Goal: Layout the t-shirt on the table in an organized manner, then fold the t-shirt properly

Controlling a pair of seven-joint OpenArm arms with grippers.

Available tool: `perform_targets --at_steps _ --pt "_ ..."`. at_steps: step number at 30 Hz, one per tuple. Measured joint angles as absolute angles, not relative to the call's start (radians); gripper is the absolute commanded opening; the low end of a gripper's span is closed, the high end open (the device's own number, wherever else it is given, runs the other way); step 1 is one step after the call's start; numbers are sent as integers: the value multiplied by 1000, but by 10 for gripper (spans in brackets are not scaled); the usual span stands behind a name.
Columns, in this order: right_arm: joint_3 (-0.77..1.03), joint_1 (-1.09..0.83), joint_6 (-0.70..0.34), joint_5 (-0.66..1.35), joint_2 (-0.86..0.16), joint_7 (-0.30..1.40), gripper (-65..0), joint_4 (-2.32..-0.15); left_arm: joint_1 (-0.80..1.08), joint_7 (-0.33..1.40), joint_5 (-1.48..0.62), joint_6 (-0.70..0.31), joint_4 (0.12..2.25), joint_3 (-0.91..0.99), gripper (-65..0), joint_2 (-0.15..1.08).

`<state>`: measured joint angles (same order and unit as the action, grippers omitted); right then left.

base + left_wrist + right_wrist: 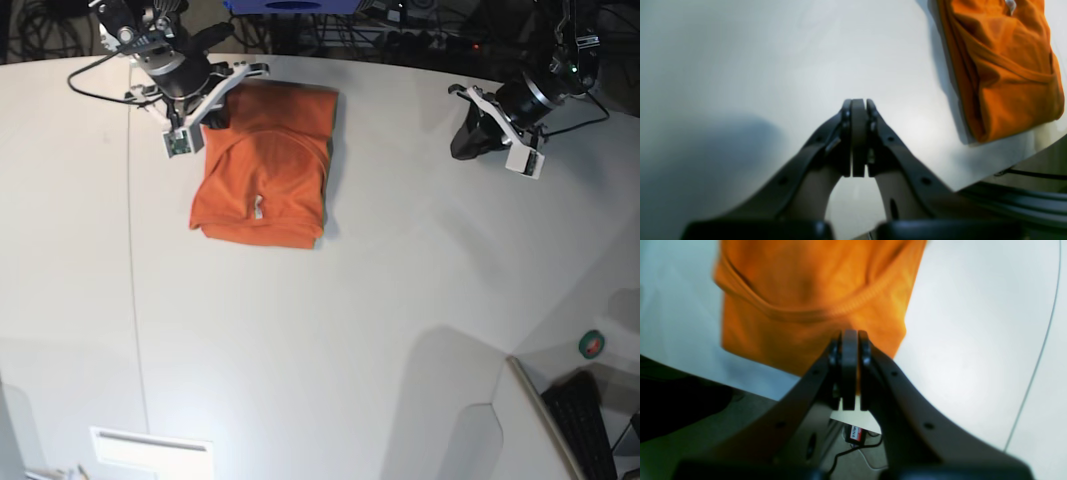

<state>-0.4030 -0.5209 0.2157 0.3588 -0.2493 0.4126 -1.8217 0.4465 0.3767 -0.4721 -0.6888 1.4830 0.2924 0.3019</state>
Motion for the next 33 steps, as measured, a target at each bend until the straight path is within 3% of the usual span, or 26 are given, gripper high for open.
perform_targets --at_steps 7,14,18,22,25,30,33 --pt "-457 -464 220 360 -247 409 -650 -1617 478 372 -472 -689 1484 284 -650 297" --pt "-458 -517 217 360 -249 408 -650 -1791 503 367 -474 -690 1575 230 -650 277" --pt "-451 -548 219 360 -308 411 -650 -1859 521 366 -469 -688 1608 237 -650 271" --pt "-312 -580 216 356 -311 398 -650 -1845 581 359 -453 -689 1619 237 -650 278" --pt "-217 -608 210 360 -334 410 -650 -1826 608 354 -300 -688 1588 210 -650 300" --pt "-97 -749 217 359 -422 400 -650 -1863 720 51 -104 -686 1525 159 -650 301" --pt "-83 -876 212 360 -428 398 -650 -1880 804 -26 -44 -691 1491 143 -650 295"
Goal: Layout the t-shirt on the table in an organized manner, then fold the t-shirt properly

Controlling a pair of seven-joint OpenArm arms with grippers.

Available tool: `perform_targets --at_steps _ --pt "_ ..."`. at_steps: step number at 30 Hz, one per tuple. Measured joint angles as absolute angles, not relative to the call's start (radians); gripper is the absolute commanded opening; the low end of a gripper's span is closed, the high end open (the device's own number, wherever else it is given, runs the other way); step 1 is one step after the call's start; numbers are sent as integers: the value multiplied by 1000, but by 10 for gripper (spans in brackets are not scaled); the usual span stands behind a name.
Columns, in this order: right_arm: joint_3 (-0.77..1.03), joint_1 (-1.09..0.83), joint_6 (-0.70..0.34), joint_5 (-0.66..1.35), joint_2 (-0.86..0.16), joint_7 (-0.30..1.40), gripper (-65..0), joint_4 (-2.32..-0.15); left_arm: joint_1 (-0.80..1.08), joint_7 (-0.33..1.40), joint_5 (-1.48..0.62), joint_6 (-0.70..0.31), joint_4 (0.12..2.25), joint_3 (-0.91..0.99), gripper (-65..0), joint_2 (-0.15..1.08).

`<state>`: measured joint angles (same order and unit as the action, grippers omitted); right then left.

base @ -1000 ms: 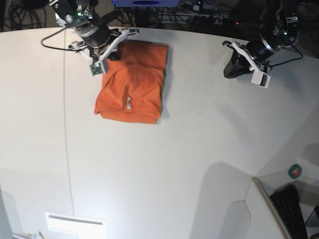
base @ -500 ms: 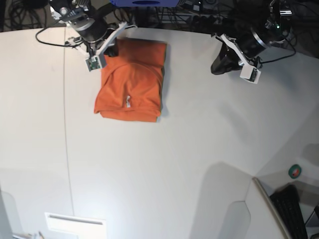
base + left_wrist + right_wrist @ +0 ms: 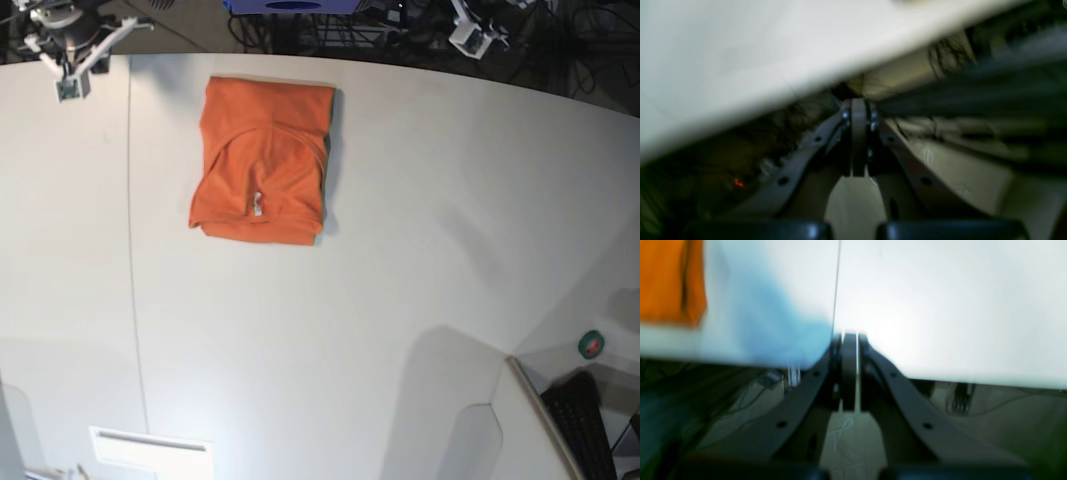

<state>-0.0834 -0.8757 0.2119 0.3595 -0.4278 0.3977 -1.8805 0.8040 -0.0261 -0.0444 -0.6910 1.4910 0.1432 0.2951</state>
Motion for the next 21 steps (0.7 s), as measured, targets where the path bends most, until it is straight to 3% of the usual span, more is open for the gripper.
perform_targets --at_steps 4,7,12,16,19,21 --pt "-97 -1065 203 360 -422 410 -650 -1855 888 -89 -17 -689 1450 147 -650 303" --pt "-210 -1047 148 352 -420 397 -650 -1689 888 -121 16 -682 1309 71 -650 308" --pt "-323 -770 -20 358 -335 397 -650 -1229 717 -224 27 -685 907 -90 -650 287" --pt "-325 -549 -159 350 -269 371 -650 -865 488 -317 13 -545 516 -226 -650 258" --pt "-336 -400 -274 365 -221 184 -650 -556 328 -408 15 -484 191 -316 -650 199" --pt "-378 -308 -273 363 -190 0 -650 -341 257 -432 18 -418 43 -338 -650 159"
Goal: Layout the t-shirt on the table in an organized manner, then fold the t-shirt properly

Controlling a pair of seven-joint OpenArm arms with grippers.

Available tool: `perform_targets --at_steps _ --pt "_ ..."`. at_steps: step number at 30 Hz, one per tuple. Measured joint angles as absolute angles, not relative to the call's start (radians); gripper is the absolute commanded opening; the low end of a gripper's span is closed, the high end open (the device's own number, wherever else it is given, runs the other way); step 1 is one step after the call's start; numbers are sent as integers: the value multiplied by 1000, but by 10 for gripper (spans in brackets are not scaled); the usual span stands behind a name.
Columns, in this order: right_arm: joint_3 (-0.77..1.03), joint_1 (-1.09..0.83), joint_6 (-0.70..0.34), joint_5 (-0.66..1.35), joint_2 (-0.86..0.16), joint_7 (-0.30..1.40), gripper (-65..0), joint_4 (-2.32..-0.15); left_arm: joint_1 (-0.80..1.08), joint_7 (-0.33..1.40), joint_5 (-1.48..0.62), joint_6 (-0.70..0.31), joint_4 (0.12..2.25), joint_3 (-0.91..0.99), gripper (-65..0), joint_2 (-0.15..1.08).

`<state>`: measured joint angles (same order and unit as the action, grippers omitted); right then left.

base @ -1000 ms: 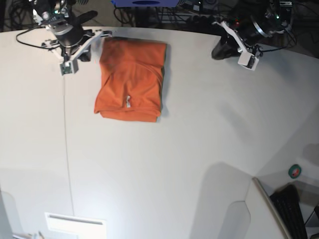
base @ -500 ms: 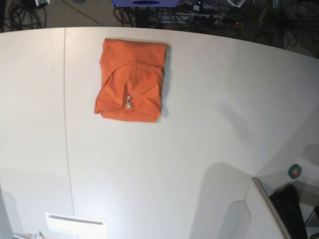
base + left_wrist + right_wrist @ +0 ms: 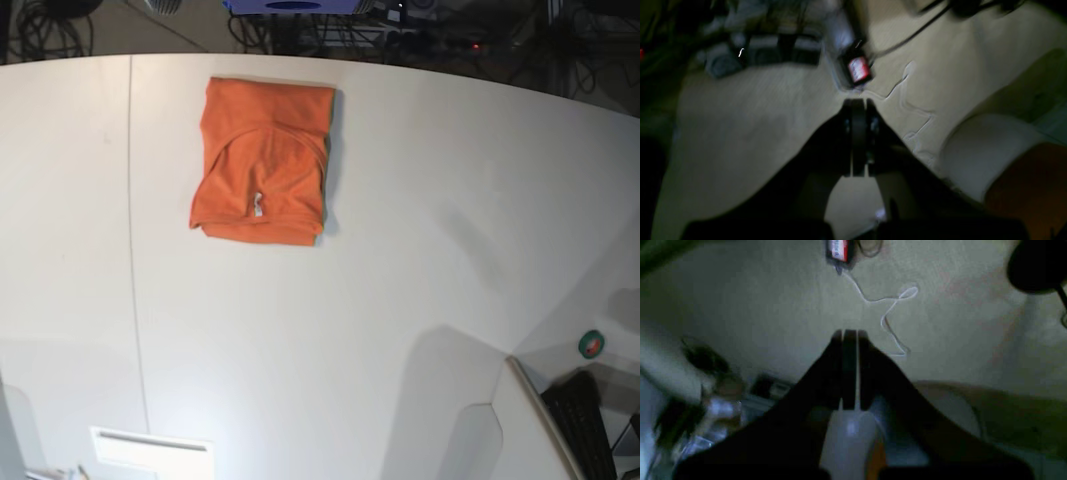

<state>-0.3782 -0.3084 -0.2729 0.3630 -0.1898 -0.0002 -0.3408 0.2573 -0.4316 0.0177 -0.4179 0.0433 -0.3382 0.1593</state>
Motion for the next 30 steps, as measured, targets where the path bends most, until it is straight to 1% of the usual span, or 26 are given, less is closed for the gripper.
perform_targets --at_steps 2,4,5,7,8,11,17,25,30 --pt "-445 -245 -272 360 -168 -150 -650 -169 237 -456 19 -376 20 -337 -650 140" --pt "-496 -210 -270 359 -148 -261 -650 -78 224 -449 19 -321 43 -337 -650 133" --pt "-514 -200 -270 359 -142 -297 -650 -65 216 -448 12 -279 59 -337 -650 131" --pt "-551 -194 -270 359 -133 -325 -650 -70 211 -456 -59 -223 82 -337 -650 118" --pt "-564 -192 -270 360 -128 -331 -650 -71 211 -457 -81 -212 90 -337 -650 113" --pt "-576 -186 -271 359 -125 -332 -650 -71 221 -456 -109 -150 94 -348 -650 96" --pt "-576 -192 -271 360 -133 -329 -650 -106 224 -445 -111 -126 90 -348 -650 109" --pt "-575 -190 -270 359 -88 -322 -650 -107 251 -451 -114 -127 89 -349 -650 120" --pt "-576 -196 -270 360 -44 -325 -650 -106 264 -446 -113 -127 86 -350 -650 120"
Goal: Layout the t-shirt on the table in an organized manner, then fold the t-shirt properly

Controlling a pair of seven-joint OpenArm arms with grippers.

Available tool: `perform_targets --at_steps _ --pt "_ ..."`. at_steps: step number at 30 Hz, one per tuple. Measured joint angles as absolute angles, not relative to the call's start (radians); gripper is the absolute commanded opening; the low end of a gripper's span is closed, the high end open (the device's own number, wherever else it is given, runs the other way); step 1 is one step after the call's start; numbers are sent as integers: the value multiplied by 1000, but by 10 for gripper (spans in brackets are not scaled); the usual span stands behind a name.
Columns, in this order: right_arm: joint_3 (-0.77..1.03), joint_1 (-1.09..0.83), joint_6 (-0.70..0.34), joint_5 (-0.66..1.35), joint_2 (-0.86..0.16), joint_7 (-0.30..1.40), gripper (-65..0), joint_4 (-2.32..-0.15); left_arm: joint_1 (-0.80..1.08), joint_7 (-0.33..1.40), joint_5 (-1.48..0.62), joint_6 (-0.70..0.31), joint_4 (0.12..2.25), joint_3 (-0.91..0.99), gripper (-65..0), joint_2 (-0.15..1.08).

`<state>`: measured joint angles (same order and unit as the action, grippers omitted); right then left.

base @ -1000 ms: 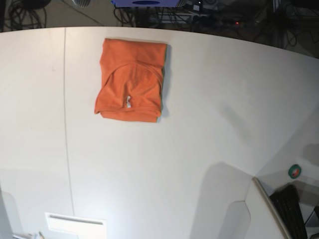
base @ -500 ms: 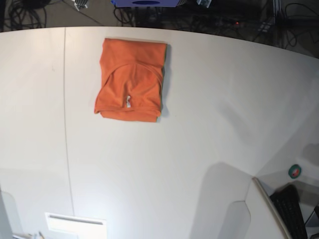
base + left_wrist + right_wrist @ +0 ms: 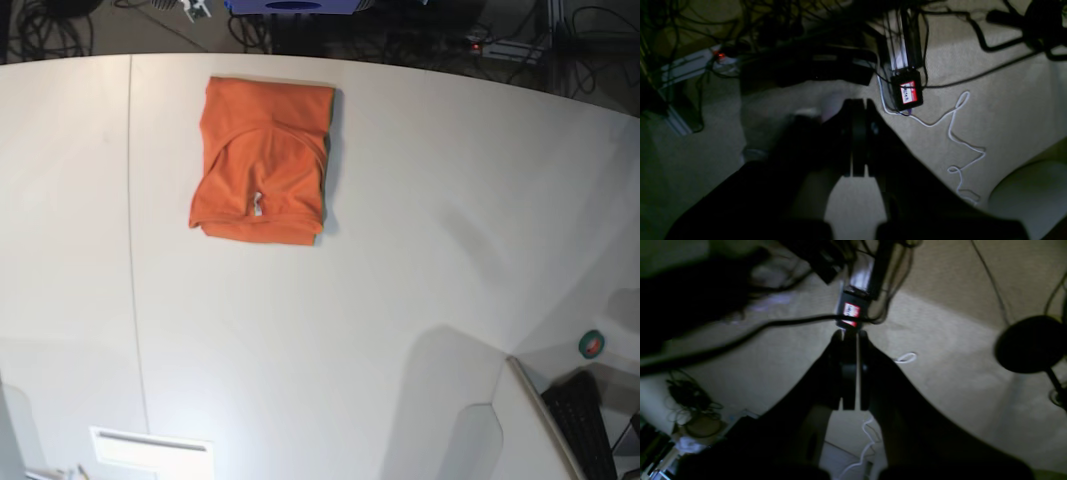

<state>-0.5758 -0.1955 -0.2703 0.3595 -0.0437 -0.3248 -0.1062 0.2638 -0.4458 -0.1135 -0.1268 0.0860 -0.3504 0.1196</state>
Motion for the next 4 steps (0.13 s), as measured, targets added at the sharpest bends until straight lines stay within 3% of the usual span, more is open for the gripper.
perform_targets --at_steps 4 --pt "-576 -212 -271 359 -27 -326 -650 -109 264 -445 -114 -127 86 -350 -650 120"
